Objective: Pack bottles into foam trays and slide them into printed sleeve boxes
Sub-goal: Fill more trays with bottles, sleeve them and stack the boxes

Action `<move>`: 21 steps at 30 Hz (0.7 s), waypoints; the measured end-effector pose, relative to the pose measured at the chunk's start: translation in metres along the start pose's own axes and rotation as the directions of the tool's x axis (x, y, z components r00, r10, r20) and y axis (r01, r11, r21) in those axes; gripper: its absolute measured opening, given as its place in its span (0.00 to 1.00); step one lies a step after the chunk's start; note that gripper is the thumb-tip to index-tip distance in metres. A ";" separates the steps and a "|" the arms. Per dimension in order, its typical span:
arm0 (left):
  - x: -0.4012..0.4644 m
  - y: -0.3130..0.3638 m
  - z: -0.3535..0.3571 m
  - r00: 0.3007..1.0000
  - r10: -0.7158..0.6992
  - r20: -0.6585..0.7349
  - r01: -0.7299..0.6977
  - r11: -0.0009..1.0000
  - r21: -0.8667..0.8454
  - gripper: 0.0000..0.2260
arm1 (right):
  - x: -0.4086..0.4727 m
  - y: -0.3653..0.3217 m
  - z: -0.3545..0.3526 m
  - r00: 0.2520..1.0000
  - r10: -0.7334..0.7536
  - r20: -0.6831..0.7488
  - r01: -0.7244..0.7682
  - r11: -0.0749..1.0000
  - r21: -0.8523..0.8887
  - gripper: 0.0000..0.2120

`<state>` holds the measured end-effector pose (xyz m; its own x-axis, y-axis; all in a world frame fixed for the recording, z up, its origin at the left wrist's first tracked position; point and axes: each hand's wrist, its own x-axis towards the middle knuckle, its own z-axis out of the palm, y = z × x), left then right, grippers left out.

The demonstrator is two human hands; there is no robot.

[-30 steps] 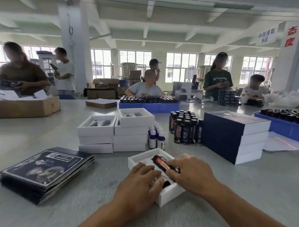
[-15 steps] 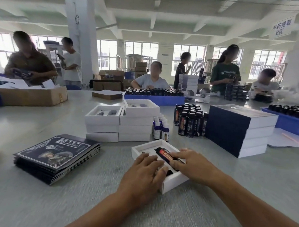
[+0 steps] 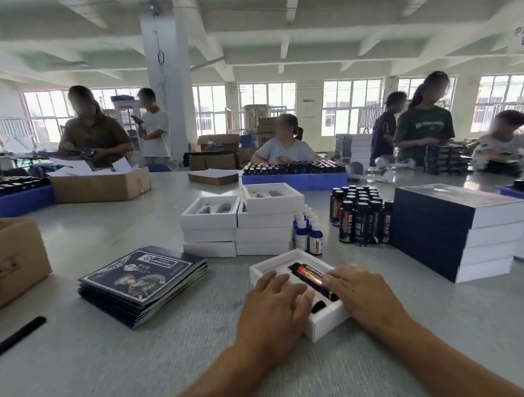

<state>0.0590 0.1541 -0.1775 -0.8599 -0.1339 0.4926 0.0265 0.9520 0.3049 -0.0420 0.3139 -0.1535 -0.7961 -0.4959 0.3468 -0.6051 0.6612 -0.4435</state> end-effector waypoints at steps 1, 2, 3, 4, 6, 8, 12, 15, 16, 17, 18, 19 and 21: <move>0.000 -0.001 0.000 1.000 -0.001 -0.013 0.001 1.000 -0.005 0.23 | 0.000 0.000 0.003 1.000 0.002 -0.019 -0.002 1.000 0.012 0.15; 0.000 -0.001 0.000 1.000 -0.003 -0.023 0.003 1.000 -0.020 0.22 | 0.000 -0.001 0.005 0.999 0.007 -0.034 -0.006 0.999 0.033 0.14; 0.000 -0.002 -0.002 0.999 -0.006 -0.031 0.005 0.999 -0.044 0.23 | 0.000 -0.001 0.007 0.999 0.009 -0.048 -0.006 0.999 0.049 0.14; 0.001 -0.002 -0.002 0.999 -0.008 -0.037 0.006 0.997 -0.074 0.24 | 0.001 0.000 0.008 0.998 0.010 -0.059 -0.007 0.998 0.056 0.14; 0.004 -0.005 -0.002 0.999 -0.007 -0.033 0.003 0.994 -0.110 0.25 | 0.004 0.001 0.009 0.997 0.008 -0.080 -0.004 0.999 0.050 0.16; 0.005 -0.008 0.001 1.000 -0.018 -0.013 0.016 0.994 -0.112 0.24 | 0.005 0.003 0.011 0.995 0.010 -0.094 -0.005 0.998 0.057 0.17; 0.005 -0.011 0.004 0.997 -0.070 0.024 0.072 0.992 -0.101 0.22 | 0.003 0.005 0.014 0.993 0.030 -0.111 -0.017 0.993 0.118 0.15; 0.006 -0.011 0.005 0.995 -0.095 0.036 0.098 0.989 -0.113 0.21 | 0.002 0.007 0.015 0.993 0.059 -0.103 -0.040 0.983 0.181 0.14; 0.005 -0.011 0.006 0.994 -0.102 0.038 0.106 0.987 -0.120 0.22 | 0.003 0.008 0.015 0.993 0.069 -0.092 -0.050 0.980 0.195 0.14; 0.005 -0.012 0.006 0.993 -0.112 0.040 0.116 0.985 -0.128 0.22 | 0.003 0.008 0.016 0.994 0.077 -0.081 -0.059 0.978 0.202 0.14; 0.006 -0.013 0.006 0.991 -0.128 0.035 0.131 0.982 -0.137 0.23 | 0.003 0.008 0.017 0.994 0.082 -0.071 -0.066 0.977 0.203 0.15; 0.008 -0.015 0.005 0.989 -0.146 0.022 0.148 0.978 -0.148 0.23 | 0.005 0.009 0.017 0.994 0.086 -0.061 -0.073 0.977 0.200 0.15; 0.020 -0.023 -0.003 0.983 -0.179 -0.037 0.171 0.973 -0.152 0.22 | 0.008 0.009 0.017 0.995 0.094 -0.041 -0.085 0.979 0.183 0.16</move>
<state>0.0428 0.1288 -0.1725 -0.8315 -0.3117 0.4598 -0.0440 0.8620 0.5049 -0.0541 0.3060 -0.1690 -0.8482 -0.4082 0.3375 -0.5270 0.5866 -0.6149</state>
